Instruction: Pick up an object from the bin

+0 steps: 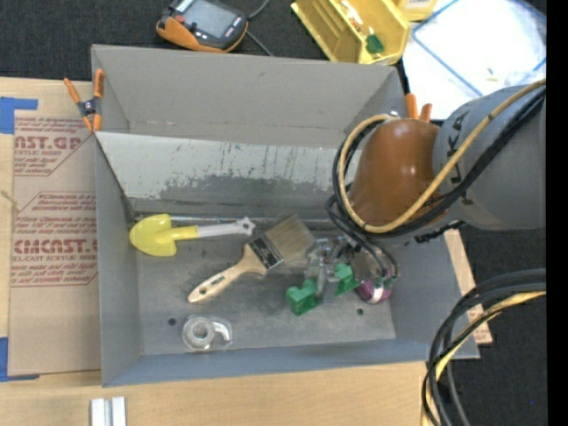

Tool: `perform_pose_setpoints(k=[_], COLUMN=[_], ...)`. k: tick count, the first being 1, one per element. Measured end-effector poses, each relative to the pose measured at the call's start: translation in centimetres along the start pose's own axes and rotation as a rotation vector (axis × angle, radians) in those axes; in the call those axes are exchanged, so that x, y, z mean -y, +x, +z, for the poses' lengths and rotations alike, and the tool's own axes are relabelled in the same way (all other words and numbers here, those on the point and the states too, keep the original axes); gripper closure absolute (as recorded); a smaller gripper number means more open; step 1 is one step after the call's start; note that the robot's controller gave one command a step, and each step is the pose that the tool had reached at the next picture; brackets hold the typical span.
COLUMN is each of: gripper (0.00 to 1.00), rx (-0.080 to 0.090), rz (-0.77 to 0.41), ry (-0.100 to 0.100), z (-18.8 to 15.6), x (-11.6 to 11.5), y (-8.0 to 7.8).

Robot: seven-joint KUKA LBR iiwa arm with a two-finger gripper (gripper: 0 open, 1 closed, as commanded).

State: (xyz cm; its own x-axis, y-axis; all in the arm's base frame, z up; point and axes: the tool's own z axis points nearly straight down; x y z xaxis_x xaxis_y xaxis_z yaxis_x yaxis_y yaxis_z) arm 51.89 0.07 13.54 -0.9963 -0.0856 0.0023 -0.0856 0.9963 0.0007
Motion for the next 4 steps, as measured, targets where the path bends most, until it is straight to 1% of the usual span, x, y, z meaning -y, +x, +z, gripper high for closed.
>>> perform_pose_setpoints(k=[4], gripper=[1.00], rx=[0.000], rz=[-0.001], ry=[0.000], z=[-4.7], x=[-0.1], y=[0.0])
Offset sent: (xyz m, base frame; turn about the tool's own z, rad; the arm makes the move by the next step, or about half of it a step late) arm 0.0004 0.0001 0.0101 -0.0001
